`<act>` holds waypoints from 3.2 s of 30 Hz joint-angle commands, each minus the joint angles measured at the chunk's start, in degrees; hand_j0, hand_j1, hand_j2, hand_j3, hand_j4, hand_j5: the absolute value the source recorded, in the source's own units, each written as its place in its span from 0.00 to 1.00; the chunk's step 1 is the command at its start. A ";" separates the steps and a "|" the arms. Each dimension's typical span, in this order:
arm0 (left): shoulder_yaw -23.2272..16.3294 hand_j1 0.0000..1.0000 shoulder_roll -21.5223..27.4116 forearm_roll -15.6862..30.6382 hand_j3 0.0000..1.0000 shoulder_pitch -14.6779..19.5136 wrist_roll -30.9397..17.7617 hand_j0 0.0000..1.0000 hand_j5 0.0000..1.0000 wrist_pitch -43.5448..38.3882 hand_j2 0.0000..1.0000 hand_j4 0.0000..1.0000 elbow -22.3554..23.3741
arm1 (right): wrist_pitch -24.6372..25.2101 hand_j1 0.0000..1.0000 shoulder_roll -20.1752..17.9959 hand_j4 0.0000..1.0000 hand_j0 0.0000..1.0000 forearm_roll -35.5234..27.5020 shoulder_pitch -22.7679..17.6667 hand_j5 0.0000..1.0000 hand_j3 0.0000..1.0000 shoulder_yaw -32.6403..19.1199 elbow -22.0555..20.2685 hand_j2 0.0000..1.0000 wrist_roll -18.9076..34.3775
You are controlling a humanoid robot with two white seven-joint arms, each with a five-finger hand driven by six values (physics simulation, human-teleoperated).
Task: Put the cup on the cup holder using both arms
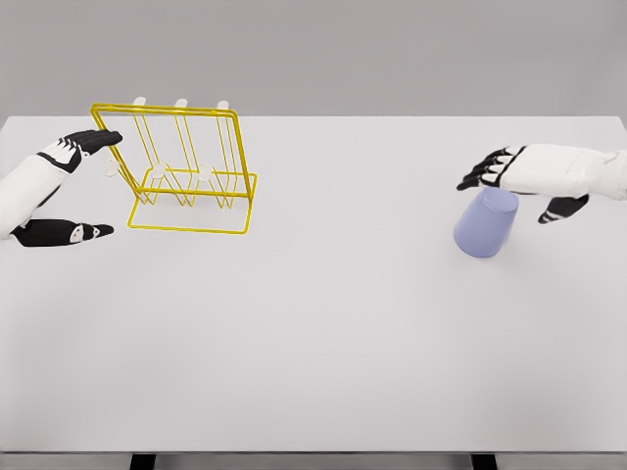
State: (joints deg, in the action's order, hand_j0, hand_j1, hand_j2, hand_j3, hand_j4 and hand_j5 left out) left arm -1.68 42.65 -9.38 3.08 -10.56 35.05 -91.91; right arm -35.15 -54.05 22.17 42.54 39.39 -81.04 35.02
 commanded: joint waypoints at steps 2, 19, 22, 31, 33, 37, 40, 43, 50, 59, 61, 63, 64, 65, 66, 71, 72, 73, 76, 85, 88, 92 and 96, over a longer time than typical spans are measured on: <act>0.01 1.00 0.06 0.33 1.00 0.00 0.01 1.00 1.00 -0.05 1.00 1.00 -0.02 | 0.15 1.00 0.43 1.00 1.00 -0.10 0.00 1.00 1.00 1.48 0.44 1.00 -0.02; 0.01 1.00 0.06 0.33 1.00 0.00 0.01 1.00 1.00 -0.05 1.00 1.00 -0.02 | 0.15 0.93 1.40 0.93 0.93 -0.02 0.44 0.93 0.93 2.80 2.02 0.93 -0.02; 0.01 1.00 0.06 0.33 1.00 0.00 0.01 1.00 1.00 -0.05 1.00 1.00 -0.02 | 0.15 0.92 1.93 0.92 0.92 -0.02 0.61 0.92 0.92 2.89 1.94 0.92 -0.02; 0.01 1.00 0.06 0.33 1.00 0.00 0.01 1.00 1.00 -0.05 1.00 1.00 -0.02 | 0.15 0.75 2.02 0.75 0.75 -0.10 1.23 0.75 0.75 3.94 1.85 0.75 -0.02; 0.01 1.00 0.06 0.33 1.00 0.00 0.01 1.00 1.00 -0.05 1.00 1.00 -0.02 | 0.15 0.61 2.02 0.61 0.61 -0.19 1.23 0.61 0.61 4.12 1.85 0.61 -0.02; 0.01 1.00 0.06 0.33 1.00 0.00 0.01 1.00 1.00 -0.05 1.00 1.00 -0.02 | 0.15 0.49 2.10 0.49 0.49 -0.28 1.23 0.49 0.49 4.12 1.85 0.49 -0.02; 0.01 1.00 0.06 0.24 1.00 0.00 0.01 1.00 1.00 -0.05 1.00 1.00 -0.02 | 0.15 0.43 2.19 0.43 0.43 -0.72 1.76 0.43 0.43 3.77 1.93 0.43 -0.02; 0.01 1.00 0.06 0.33 1.00 0.00 0.01 1.00 1.00 -0.05 1.00 1.00 -0.02 | 0.15 0.42 2.54 0.42 0.42 -0.90 2.64 0.42 0.42 3.33 1.85 0.42 -0.02; 0.01 1.00 0.06 0.33 1.00 0.00 0.01 1.00 1.00 -0.05 1.00 1.00 -0.02 | 0.15 0.39 5.18 0.39 0.39 -0.90 4.48 0.39 0.39 3.33 1.41 0.39 -0.02; 0.01 1.00 -0.03 0.33 1.00 0.00 0.01 1.00 1.00 -0.05 1.00 1.00 -0.02 | 0.15 0.40 11.24 0.40 0.40 -0.90 5.36 0.40 0.40 3.41 -3.68 0.40 -0.02; 0.01 1.00 -0.03 0.33 1.00 0.00 0.01 1.00 1.00 -0.05 1.00 1.00 -0.02 | 0.15 0.41 11.77 0.41 0.41 -0.98 5.36 0.41 0.41 3.59 -6.85 0.41 -0.02; 0.01 1.00 -0.03 0.33 1.00 0.00 0.01 1.00 1.00 -0.05 1.00 1.00 -0.11 | 0.15 0.42 12.04 0.42 0.42 -1.42 5.27 0.42 0.42 3.85 -11.59 0.42 -0.02; 0.01 1.00 -0.03 0.33 1.00 0.00 0.01 1.00 1.00 -0.05 1.00 1.00 -0.02 | 0.15 0.42 12.12 0.42 0.42 -1.51 5.27 0.42 0.42 4.03 -13.44 0.42 -0.02; 0.01 1.00 -0.03 0.33 1.00 0.00 0.01 1.00 1.00 -0.05 1.00 1.00 -0.02 | 0.15 0.42 12.12 0.42 0.42 -1.60 5.27 0.42 0.42 4.12 -14.32 0.42 -0.02; 0.01 1.00 -0.03 0.33 1.00 0.00 0.01 1.00 1.00 -0.05 1.00 1.00 -0.02 | 0.15 0.42 12.74 0.42 0.42 -1.60 5.27 0.42 0.42 5.00 -15.47 0.42 -0.02; 0.01 1.00 -0.03 0.33 1.00 0.00 0.01 1.00 1.00 -0.05 1.00 1.00 -0.11 | 0.15 0.43 16.87 0.43 0.43 -1.51 6.68 0.43 0.43 8.42 -17.49 0.43 -0.02; 0.01 1.00 -0.03 0.33 1.00 0.00 0.01 1.00 1.00 -0.05 1.00 1.00 -0.11 | 0.15 0.43 17.66 0.43 0.43 -1.51 7.47 0.43 0.43 9.82 -17.49 0.43 -0.02; 0.01 1.00 -0.03 0.33 1.00 0.00 0.01 1.00 1.00 -0.05 1.00 1.00 -0.11 | 0.15 0.43 18.01 0.43 0.43 -1.51 7.91 0.43 0.43 10.80 -17.49 0.43 -0.02; 0.01 1.00 -0.03 0.33 1.00 0.00 0.01 1.00 1.00 -0.05 1.00 1.00 -0.11 | 0.15 0.43 19.94 0.43 0.43 -1.42 9.14 0.43 0.43 14.05 -17.40 0.43 -0.02; 0.01 1.00 -0.03 0.33 1.00 0.00 0.01 1.00 1.00 -0.05 1.00 1.00 -0.11 | 0.15 0.43 21.62 0.43 0.43 -1.25 10.02 0.43 0.43 16.86 -17.23 0.43 -0.02; 0.01 1.00 -0.03 0.33 1.00 0.00 0.01 1.00 1.00 -0.05 1.00 1.00 -0.19 | 0.15 0.44 23.02 0.44 0.44 -1.07 10.63 0.44 0.44 17.47 -16.87 0.44 -0.02; 0.01 1.00 -0.03 0.33 1.00 -0.09 0.01 1.00 1.00 -0.05 1.00 1.00 -0.28 | 0.15 0.48 23.37 0.48 0.48 -0.90 10.72 0.48 0.48 17.65 -16.43 0.48 -0.02; 0.01 1.00 -0.11 0.33 1.00 -0.09 0.01 1.00 1.00 -0.05 1.00 1.00 -0.28 | 0.15 0.56 23.37 0.56 0.56 -0.46 10.72 0.56 0.56 17.57 -16.35 0.56 -0.02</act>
State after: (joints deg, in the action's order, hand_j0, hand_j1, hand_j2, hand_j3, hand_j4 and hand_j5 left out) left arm -1.67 42.51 -9.49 2.99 -10.58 35.05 -92.16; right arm -35.16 -30.74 21.75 53.61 57.01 -97.49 35.04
